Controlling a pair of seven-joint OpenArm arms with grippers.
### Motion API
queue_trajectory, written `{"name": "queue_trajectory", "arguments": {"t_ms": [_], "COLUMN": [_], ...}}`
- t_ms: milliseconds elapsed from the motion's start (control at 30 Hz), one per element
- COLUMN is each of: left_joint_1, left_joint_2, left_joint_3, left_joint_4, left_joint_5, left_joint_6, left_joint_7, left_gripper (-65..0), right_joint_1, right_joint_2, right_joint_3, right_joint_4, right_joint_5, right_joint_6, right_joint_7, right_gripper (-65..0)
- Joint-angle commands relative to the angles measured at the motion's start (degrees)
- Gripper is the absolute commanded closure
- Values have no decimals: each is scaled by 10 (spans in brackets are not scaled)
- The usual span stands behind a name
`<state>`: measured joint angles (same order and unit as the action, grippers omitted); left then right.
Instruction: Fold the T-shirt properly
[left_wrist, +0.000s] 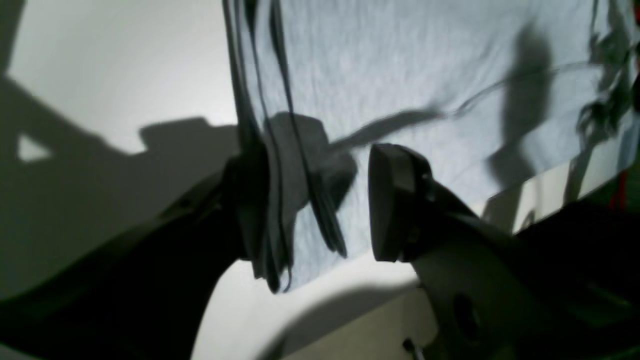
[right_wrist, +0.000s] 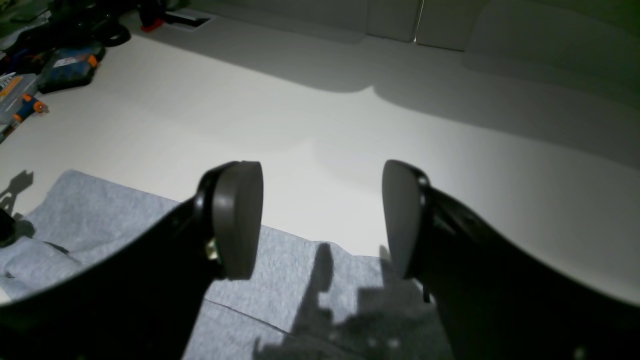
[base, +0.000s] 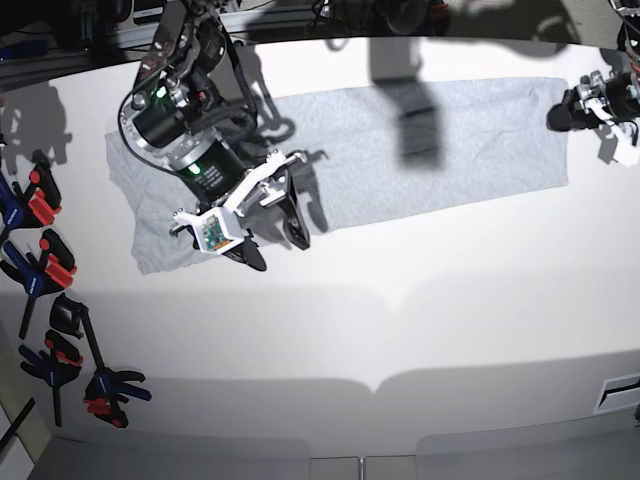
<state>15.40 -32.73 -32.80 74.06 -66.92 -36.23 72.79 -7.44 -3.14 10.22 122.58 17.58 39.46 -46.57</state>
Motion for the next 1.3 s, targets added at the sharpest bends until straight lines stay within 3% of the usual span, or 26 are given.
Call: {"name": "queue_trajectory", "arguments": {"t_ms": [0,67,200,267,333,433,500,700,800,900,1067,1267], "left_joint_1": [-1,-1,-1,1,2,2,2,2,2,2,2,6], "left_joint_2": [-11,-1,28,35,37,37,37,36,37,37,21,-28], "left_joint_3": [-5,-5,-5,-5,-5,-5,-5,-5,-5,-5,-5,-5], "left_joint_4": [5,5,5,3,-6,-18,-24,-24,-24,-24,-24,-24], "left_joint_5": [-11,1,107,122,74,-47,-101,-109,-109,-80,27,51], "left_joint_6": [-3,-2,-2,-2,12,12,10,10,7,6,6,7], "left_joint_7": [-14,-36,-58,-56,-28,54,69,-1,-9,-9,-14,-69], "left_gripper": [-297,-297,-297,-297,-297,-297,-297,-297,-297,-297,-297,-297], "right_joint_1": [8,8,8,7,8,8,8,8,8,8,8,7], "right_joint_2": [0,0,0,0,0,0,0,0,0,0,0,0], "right_joint_3": [-1,-1,-1,-1,-1,-1,-1,-1,-1,-1,-1,-1], "right_joint_4": [9,9,9,9,9,9,9,9,9,9,9,9], "right_joint_5": [10,10,10,10,10,10,10,10,10,10,10,10], "right_joint_6": [2,2,2,2,2,2,2,2,2,2,2,2], "right_joint_7": [14,11,11,10,10,10,11,11,11,11,10,10], "right_gripper": [-351,-351,-350,-351,-351,-351,-351,-351,-351,-351,-351,-351]}}
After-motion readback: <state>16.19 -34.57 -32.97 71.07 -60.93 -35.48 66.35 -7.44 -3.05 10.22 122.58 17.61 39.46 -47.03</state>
